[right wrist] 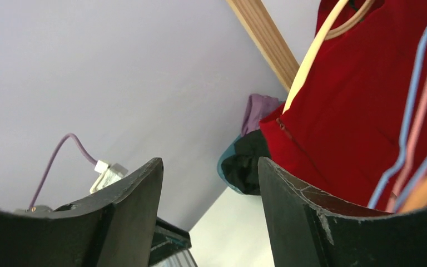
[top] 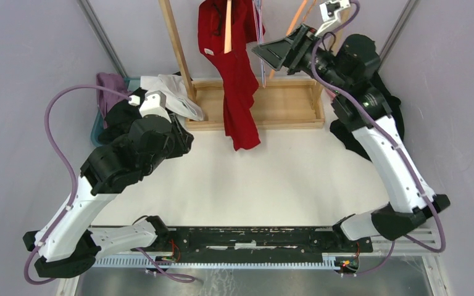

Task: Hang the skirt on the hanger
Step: Place the hanger on the clothesline.

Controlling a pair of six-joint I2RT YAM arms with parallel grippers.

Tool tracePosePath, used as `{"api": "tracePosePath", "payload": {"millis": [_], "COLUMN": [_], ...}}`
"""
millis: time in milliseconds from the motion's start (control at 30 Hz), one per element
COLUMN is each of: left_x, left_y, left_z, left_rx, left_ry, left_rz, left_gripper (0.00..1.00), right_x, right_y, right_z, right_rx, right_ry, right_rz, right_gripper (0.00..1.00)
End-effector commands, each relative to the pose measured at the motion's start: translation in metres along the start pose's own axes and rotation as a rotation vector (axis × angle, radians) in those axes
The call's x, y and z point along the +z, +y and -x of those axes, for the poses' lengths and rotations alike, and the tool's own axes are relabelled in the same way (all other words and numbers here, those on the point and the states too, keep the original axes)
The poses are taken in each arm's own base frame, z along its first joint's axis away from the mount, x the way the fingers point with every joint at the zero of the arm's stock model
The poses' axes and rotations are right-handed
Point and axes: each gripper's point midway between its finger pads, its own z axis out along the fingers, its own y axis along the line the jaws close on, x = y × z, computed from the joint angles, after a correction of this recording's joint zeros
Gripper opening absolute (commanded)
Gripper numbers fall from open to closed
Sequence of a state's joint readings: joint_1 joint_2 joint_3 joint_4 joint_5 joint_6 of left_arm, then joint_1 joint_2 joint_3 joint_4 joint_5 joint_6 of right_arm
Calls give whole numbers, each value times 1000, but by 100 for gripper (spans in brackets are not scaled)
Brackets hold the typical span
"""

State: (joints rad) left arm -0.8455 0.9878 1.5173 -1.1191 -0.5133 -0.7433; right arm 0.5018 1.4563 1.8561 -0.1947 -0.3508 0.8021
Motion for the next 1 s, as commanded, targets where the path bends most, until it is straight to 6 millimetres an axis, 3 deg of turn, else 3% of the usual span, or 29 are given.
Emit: {"api": "tracePosePath", "payload": {"millis": [0, 133, 233, 367, 467, 633, 967], "left_x": [2, 12, 22, 40, 65, 125, 229], "left_y": [-3, 5, 15, 42, 62, 78, 74], "left_z": [15, 17, 19, 31, 35, 29, 23], "left_rx": [-36, -14, 4, -3, -38, -114, -134], "left_ry": [-68, -98, -127, -173, -160, -79, -29], "left_rz": [-1, 66, 141, 278, 308, 287, 289], "left_gripper": [39, 44, 57, 70, 77, 81, 74], "right_x": [-44, -81, -110, -143, -161, -174, -184], "right_y": [9, 5, -4, -18, -27, -43, -74], "right_z": [18, 16, 8, -10, -26, -50, -78], "right_rx": [-148, -224, -257, -276, -278, -267, -274], "right_ry": [-51, -47, -38, -11, 12, 55, 114], "right_rz": [-84, -161, -235, -307, -339, -369, -437], "right_gripper": [69, 69, 71, 72, 72, 72, 71]}}
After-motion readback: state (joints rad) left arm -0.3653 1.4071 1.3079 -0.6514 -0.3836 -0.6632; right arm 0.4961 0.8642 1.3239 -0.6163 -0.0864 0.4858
